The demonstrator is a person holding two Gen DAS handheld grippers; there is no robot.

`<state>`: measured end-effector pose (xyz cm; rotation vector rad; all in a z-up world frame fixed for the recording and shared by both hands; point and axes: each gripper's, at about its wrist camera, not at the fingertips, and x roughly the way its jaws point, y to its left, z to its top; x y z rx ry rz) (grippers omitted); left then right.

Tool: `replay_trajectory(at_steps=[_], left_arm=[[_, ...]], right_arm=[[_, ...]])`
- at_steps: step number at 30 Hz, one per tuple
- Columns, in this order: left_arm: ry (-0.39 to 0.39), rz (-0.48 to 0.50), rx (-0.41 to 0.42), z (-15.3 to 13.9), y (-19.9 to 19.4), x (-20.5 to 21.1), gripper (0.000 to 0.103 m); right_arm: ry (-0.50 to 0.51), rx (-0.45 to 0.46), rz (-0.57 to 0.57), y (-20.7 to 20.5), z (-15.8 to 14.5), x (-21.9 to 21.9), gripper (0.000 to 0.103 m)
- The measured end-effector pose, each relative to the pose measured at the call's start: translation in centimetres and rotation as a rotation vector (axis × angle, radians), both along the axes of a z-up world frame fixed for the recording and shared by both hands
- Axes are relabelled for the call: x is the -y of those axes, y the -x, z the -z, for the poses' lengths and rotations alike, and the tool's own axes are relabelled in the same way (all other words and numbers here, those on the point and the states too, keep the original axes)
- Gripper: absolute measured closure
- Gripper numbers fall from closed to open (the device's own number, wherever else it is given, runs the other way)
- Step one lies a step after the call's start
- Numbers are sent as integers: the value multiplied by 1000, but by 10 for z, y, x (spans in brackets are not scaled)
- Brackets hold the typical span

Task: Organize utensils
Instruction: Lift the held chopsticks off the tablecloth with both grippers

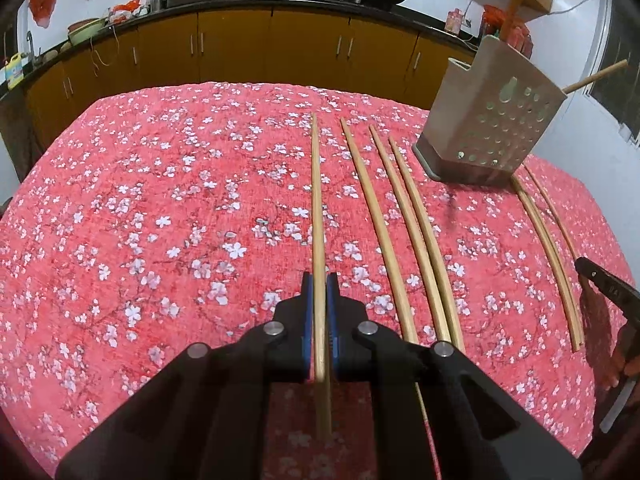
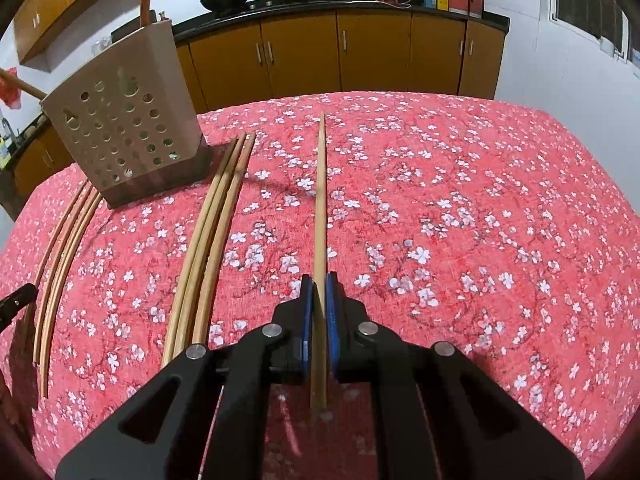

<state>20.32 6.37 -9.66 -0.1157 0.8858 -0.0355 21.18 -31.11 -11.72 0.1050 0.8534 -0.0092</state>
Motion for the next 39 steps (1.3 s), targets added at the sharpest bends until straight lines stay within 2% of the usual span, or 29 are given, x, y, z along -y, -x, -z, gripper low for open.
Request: replay_trajectory(at_steps=[9,22,25,31,39], left_arm=[[-72,-2,-5,0,3,8,94],[-62,-3,-6,-2,2,6,95],[-44,-3,-17,-5,0,4,95],[-36,-9,64,-38,3,-3,95],[-21,-19,187,-83,12,-4,95]], right_arm=[[-5,1,-3,4,0,1,95],[-31,2,1,8,-1,4,95],[-40,28,5,11,-10,7,95],[-53,153,19,25,-53,18,96],[-62,229,33,30,-76,21,96]])
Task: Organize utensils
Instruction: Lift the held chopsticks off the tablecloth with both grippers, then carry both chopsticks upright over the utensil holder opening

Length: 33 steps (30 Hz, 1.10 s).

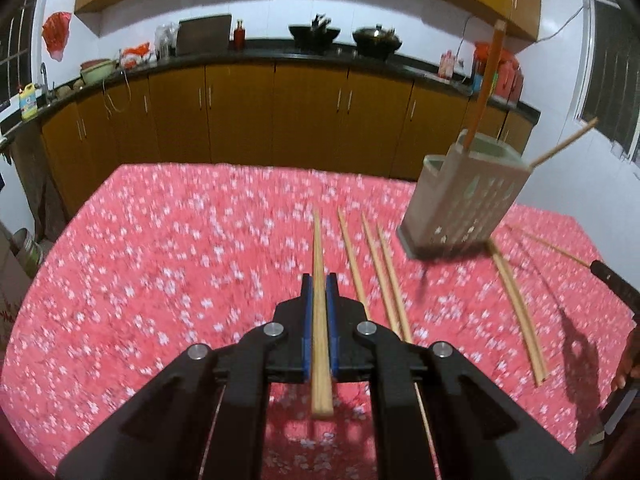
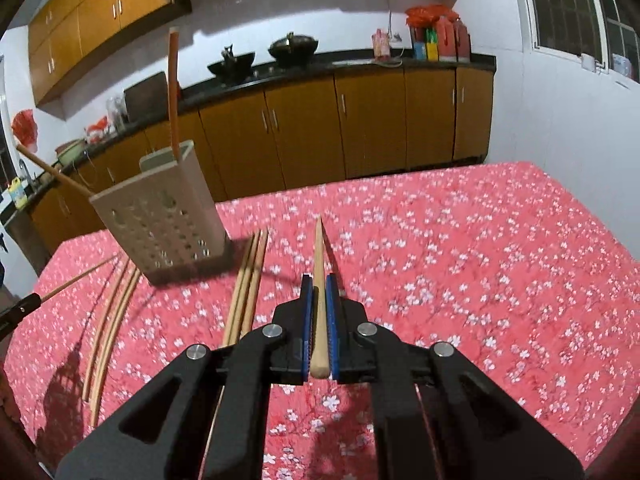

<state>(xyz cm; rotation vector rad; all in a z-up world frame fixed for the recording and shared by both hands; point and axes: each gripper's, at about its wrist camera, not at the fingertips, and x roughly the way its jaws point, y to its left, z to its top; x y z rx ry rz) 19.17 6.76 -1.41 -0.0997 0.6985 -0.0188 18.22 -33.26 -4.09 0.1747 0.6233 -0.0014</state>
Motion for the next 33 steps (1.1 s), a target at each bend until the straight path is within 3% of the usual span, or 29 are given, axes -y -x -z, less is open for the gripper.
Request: replay_trajectory(at_steps=[15,22,33], left_arm=[[38,15,182,-63,19,0,95],[47,16,225,-81,24,-1,95],[94,160,297,-126,47,23,95]], right_arm=[[-17,169,22,15,-50,3,96],[-21,216,10,20,-65,2,96],[-139,352,-115,37,-127,-8,96]])
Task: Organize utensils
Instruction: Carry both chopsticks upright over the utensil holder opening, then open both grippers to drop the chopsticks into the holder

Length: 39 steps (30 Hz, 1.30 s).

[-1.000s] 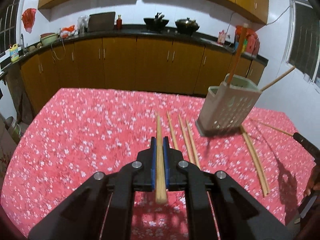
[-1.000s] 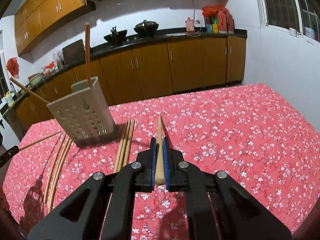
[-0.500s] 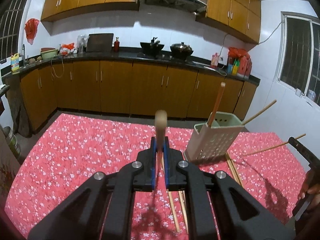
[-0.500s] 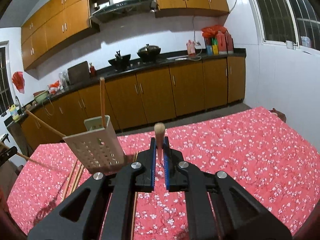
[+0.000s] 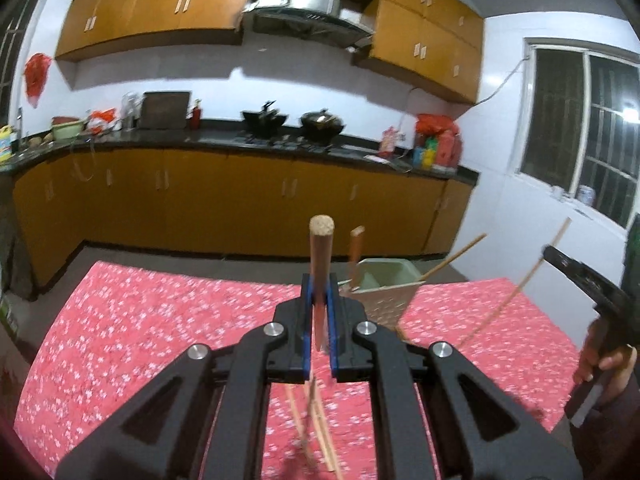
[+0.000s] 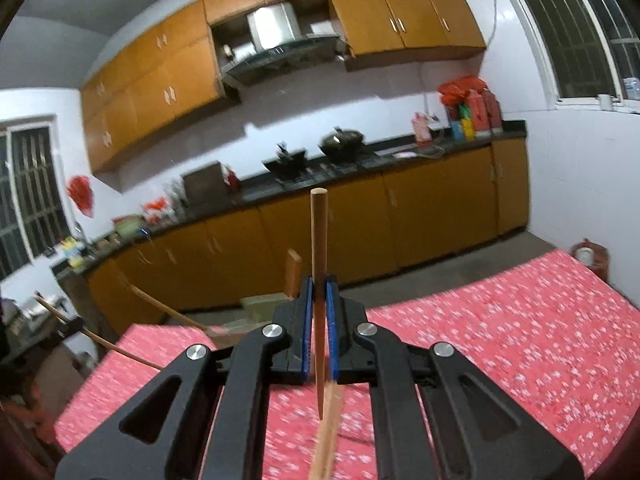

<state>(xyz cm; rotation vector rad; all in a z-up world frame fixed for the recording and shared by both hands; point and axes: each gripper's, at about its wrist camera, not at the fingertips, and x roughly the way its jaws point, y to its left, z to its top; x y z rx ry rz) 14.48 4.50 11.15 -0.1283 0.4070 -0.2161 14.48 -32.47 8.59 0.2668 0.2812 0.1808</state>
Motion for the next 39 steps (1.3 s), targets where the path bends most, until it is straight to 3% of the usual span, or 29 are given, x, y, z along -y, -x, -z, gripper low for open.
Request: replay_trajectory(at_steps=[7,16,23,35,37,39], left_arm=[[37,80,91,-38,4,26,95],[66,14,210,-69,-28,46,95],[92,-53,255,-51,-57,51,95],[54,-24,152,-9,-90,67,95],[52,-25,131,-4,-93,67,93],[58,-27,122,0,-93,64,86]], right_arm=[[-33,167,-34,0,-45,-20,96],[-21,257,5,-26,-50,-39,96],[11,214,21,-57,-23,-60,96],[43,100,-36,-71,0,-73,95],[46,88,-40,-70,0,-73,87],[41,85,-38,-68,-1,-72,71]])
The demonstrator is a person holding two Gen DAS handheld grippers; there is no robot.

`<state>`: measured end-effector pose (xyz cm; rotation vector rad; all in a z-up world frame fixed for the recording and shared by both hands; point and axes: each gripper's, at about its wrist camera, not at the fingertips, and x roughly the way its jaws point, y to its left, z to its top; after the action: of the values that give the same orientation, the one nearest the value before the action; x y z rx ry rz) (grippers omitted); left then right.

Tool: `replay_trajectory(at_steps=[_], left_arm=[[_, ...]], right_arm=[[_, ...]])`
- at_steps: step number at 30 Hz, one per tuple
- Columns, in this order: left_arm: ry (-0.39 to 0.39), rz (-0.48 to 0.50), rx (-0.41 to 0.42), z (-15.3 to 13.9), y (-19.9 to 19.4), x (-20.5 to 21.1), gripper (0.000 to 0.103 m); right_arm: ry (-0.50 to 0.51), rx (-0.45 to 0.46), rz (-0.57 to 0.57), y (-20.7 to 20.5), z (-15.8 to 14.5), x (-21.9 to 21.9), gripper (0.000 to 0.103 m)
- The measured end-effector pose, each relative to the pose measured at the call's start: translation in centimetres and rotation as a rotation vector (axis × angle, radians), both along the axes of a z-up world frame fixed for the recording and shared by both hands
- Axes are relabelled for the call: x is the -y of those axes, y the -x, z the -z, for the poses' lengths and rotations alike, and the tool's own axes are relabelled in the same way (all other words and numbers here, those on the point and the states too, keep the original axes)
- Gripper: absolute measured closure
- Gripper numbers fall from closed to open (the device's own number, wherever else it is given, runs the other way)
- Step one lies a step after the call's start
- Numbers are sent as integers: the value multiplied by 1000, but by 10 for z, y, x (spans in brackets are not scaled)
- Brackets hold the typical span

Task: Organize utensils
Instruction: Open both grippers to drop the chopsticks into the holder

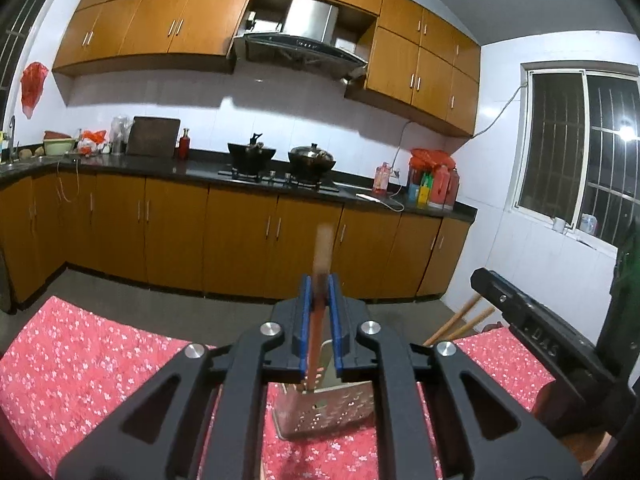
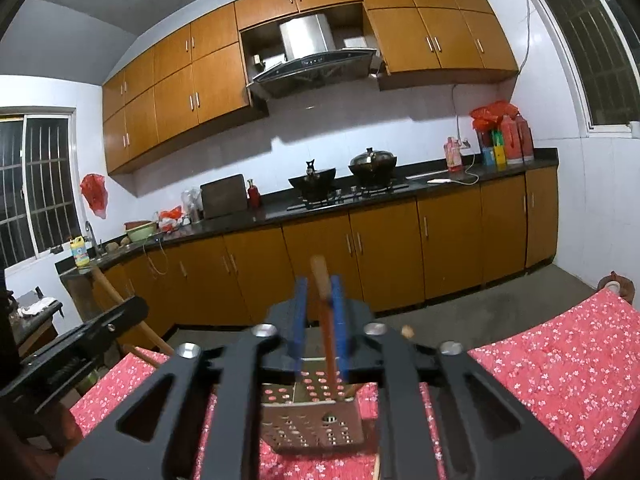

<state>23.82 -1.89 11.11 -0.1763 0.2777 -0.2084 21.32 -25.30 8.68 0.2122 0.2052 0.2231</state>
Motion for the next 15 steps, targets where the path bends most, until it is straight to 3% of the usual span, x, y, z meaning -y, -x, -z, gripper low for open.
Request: replay_trajectory(at_steps=[1,9,12,15], left_arm=[[6,0,-4,1,0,-2,84],[50,-5,22,-10,22,-20,78],[64,-32,19,-11,39,-38,74],[66,-72,-9,-2,51,-53,70]], right_arm=[[-1,5,2,3,-1,1,66],[0,32,28,30,-12,18,66],[4,-6,71,39,-1,35,66],[20,-101,123,39,25,53,66]])
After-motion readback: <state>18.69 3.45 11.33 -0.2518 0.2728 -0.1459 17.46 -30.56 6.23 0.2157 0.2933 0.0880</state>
